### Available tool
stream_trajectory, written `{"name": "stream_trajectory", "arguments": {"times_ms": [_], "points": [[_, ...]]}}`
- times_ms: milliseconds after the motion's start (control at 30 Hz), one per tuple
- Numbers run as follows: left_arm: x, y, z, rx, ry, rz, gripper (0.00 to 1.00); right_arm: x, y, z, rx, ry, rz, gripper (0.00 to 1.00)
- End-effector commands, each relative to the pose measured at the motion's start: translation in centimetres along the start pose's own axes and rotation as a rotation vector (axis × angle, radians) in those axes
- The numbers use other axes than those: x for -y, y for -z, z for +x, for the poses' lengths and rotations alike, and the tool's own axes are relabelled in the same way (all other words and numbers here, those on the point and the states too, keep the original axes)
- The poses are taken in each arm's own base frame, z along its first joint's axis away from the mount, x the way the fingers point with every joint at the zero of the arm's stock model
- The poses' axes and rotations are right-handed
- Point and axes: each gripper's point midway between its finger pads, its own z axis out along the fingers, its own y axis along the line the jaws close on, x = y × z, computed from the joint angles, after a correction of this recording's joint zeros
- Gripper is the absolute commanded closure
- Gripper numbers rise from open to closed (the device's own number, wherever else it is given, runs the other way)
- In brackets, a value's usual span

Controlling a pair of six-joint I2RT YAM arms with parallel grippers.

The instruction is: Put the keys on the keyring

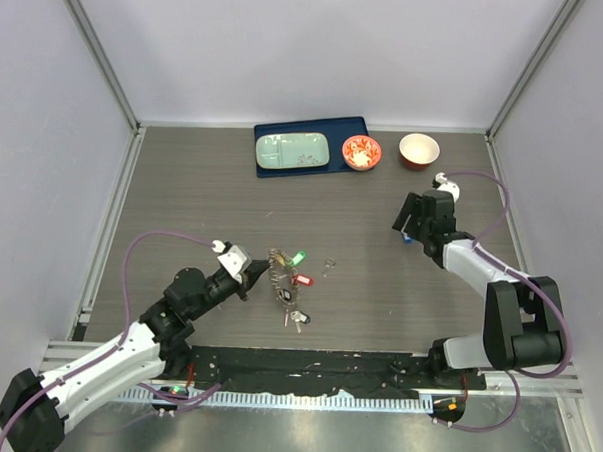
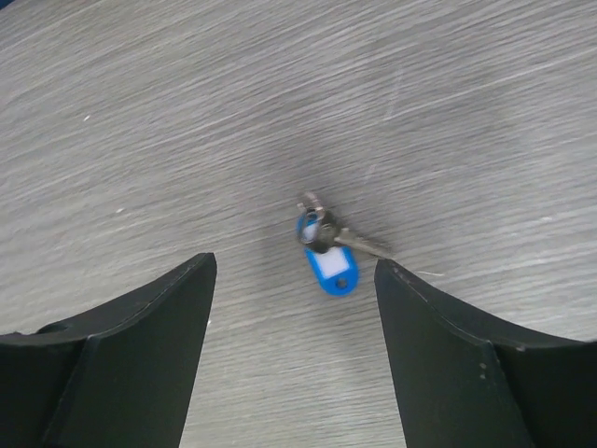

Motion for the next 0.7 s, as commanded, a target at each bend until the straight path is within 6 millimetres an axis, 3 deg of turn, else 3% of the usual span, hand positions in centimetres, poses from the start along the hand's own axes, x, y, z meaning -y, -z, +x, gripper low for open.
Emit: {"name": "stream_trajectory", "arguments": {"times_ms": [0,167,200,267,300,433,533,667], "points": [[0.9,-0.3,-1.0,0.055,-0.019,0.052,1.00,-5.4,0.7,-1.7,0.021,0.032,-0.283,0.28],[1.5,-1.0,-1.1,0.043,-0.055,0.101,1.00,-11.7,4.0,0.9,0.001,0.166,-0.572,0.32],[1.5,-1.2,-1.1,0.033,-0.060,0.105,1.00,-13.8,5.3,2.1,-0.006,0.221,-0.640,0.32],[1.6,-1.6,-0.8,-0.008,-0.049,0.113,1.00,-15.7,7.0,2.7,0.012,0.275,-0.728,0.31],[1.8,-1.7,-0.8,-0.014,-0.038,0.119,1.00,-17.5,8.8,4.0,-0.008,0.315,-0.829,0.31],[2.0,-1.6,0.2,-0.059,0.059,0.105,1.00,-19.7,11.4,5.7,0.002,0.391,-0.919,0.31],[1.5,-1.0,1.5,-0.125,0.165,0.045,1.00,-20.3,12.6,7.0,-0.017,0.384,-0.966,0.32],[1.5,0.1,3.4,-0.196,0.298,-0.016,1.00,-20.0,12.7,8.9,-0.039,0.399,-0.974,0.31]]}}
